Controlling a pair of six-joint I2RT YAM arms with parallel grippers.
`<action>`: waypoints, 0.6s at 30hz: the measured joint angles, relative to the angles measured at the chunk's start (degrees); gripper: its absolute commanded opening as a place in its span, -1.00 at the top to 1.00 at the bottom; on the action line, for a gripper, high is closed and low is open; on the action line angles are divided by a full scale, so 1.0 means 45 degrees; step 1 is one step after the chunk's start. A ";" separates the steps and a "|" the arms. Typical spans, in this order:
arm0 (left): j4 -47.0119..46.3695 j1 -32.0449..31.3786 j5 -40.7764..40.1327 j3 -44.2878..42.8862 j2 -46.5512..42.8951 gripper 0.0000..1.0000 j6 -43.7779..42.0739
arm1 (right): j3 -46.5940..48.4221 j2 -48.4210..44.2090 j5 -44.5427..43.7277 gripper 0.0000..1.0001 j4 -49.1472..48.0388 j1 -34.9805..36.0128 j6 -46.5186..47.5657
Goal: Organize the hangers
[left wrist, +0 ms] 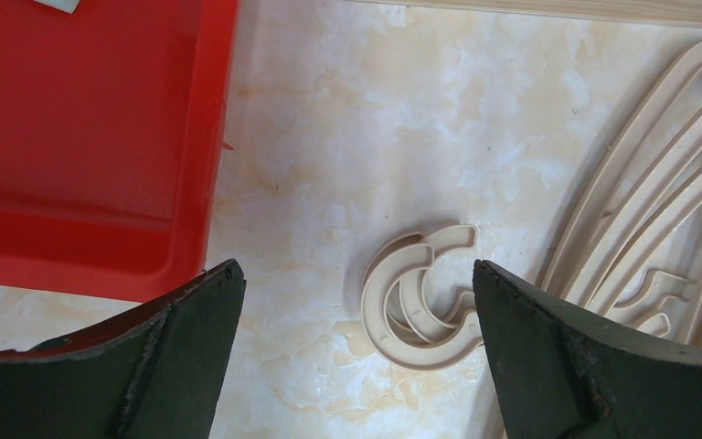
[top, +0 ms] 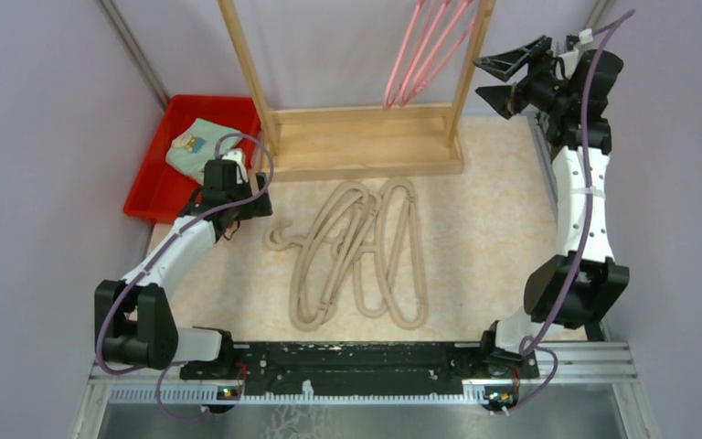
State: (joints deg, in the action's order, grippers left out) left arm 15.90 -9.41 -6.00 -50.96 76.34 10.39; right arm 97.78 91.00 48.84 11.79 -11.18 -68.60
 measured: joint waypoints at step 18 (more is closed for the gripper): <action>-0.0058 0.0000 0.0845 -0.0005 0.0559 -0.99 0.0136 | -0.7354 -0.7189 -0.9389 -0.37 0.8315 0.6965 0.8412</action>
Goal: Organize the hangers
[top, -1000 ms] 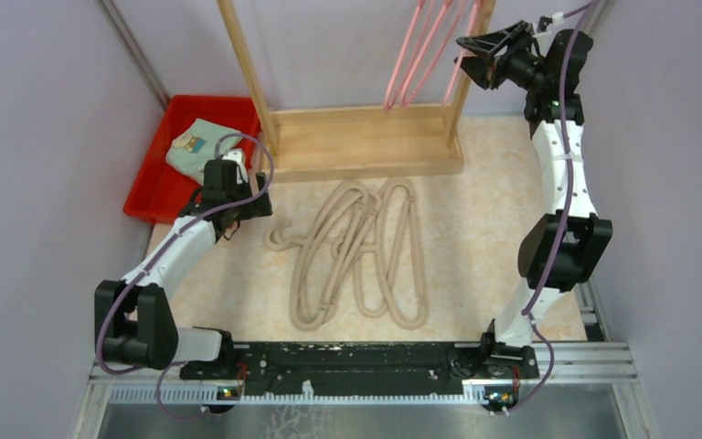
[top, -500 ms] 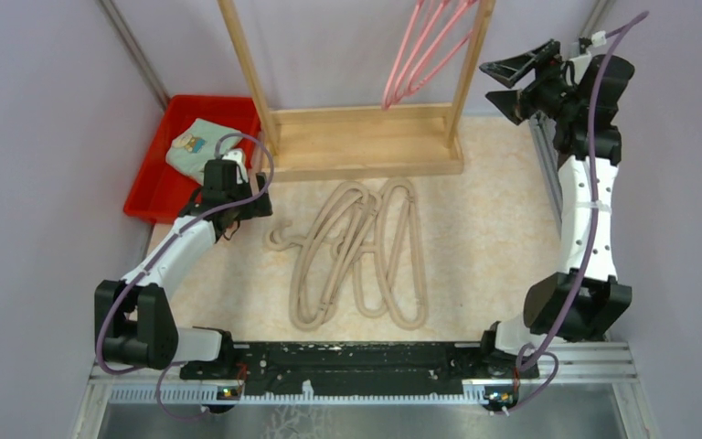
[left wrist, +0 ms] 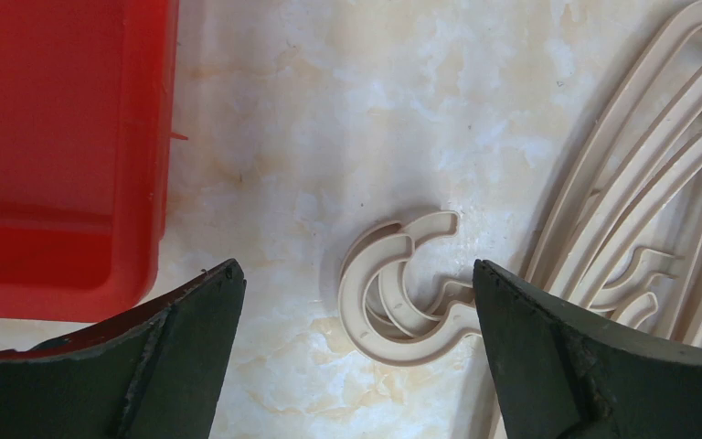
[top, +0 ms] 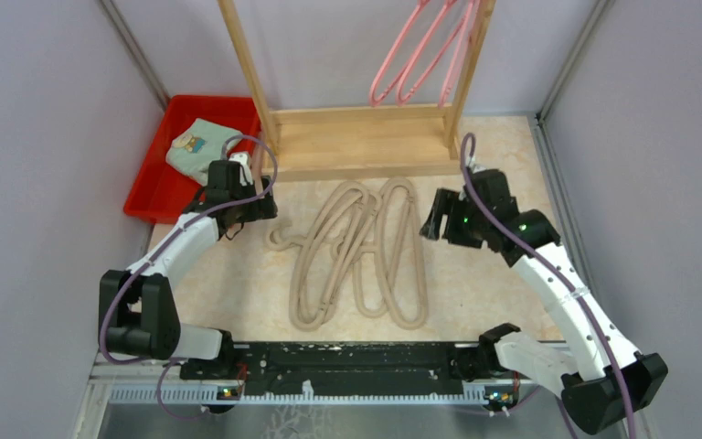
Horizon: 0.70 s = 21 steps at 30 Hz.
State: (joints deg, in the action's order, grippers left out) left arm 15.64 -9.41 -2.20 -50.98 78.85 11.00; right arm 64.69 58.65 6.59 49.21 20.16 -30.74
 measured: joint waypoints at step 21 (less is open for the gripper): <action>0.0350 -0.0049 0.0855 -0.0155 -0.0631 -0.99 0.0724 | -0.3818 0.3152 -0.5464 -0.14 -0.2030 0.8252 -0.0675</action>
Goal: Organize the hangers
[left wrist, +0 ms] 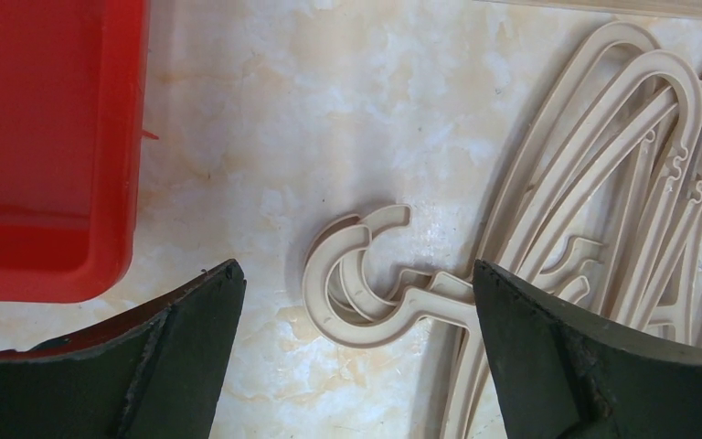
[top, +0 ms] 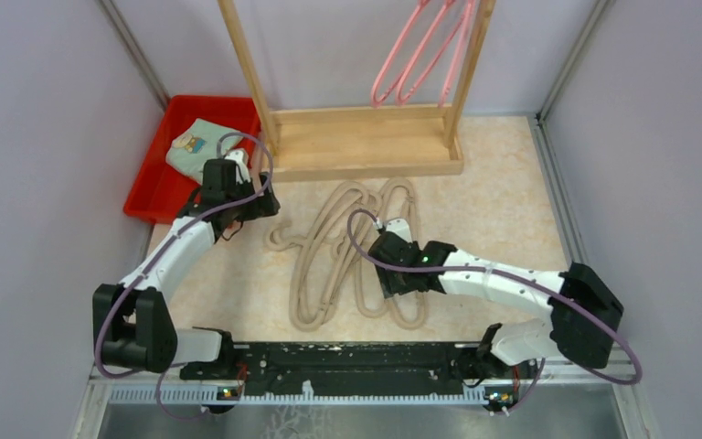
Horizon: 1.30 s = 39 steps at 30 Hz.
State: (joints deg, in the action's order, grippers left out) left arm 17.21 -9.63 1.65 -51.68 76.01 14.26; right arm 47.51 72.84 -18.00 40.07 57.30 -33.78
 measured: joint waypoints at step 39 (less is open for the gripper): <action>0.0141 0.0000 -0.0068 0.0894 -0.0656 -0.99 0.0083 | 0.0699 -0.1991 -0.0695 1.00 0.2147 -0.0044 -0.0403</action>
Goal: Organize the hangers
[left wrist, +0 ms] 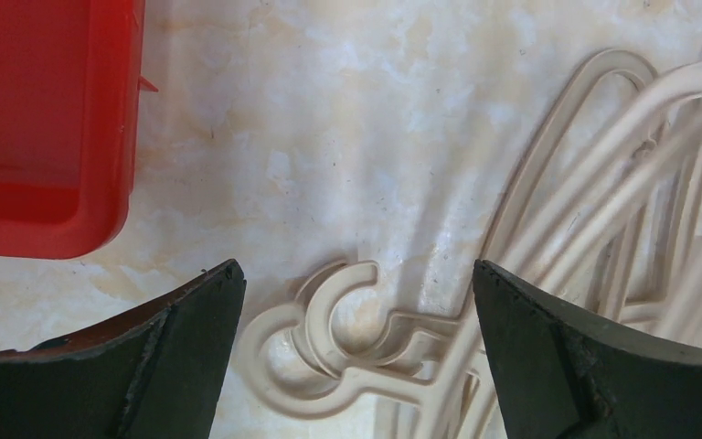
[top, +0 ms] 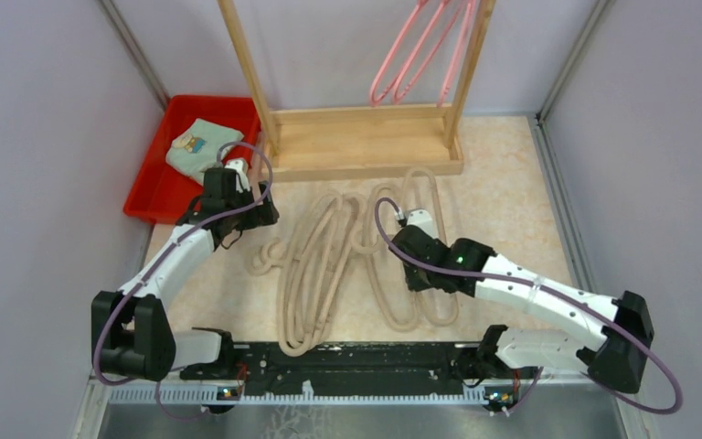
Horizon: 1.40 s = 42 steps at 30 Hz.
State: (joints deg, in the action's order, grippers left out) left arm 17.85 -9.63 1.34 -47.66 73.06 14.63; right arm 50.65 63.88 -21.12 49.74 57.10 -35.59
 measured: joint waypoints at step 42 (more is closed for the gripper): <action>-0.0350 0.0000 0.0039 -0.0117 0.0155 -0.99 0.0214 | 1.7753 0.9748 0.7062 1.00 -0.4391 -0.2977 -0.1953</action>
State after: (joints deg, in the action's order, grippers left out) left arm 16.27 -9.63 1.52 -48.18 73.76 15.59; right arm 130.54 107.74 10.66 29.98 43.70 -44.38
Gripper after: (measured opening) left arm 0.997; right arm 0.083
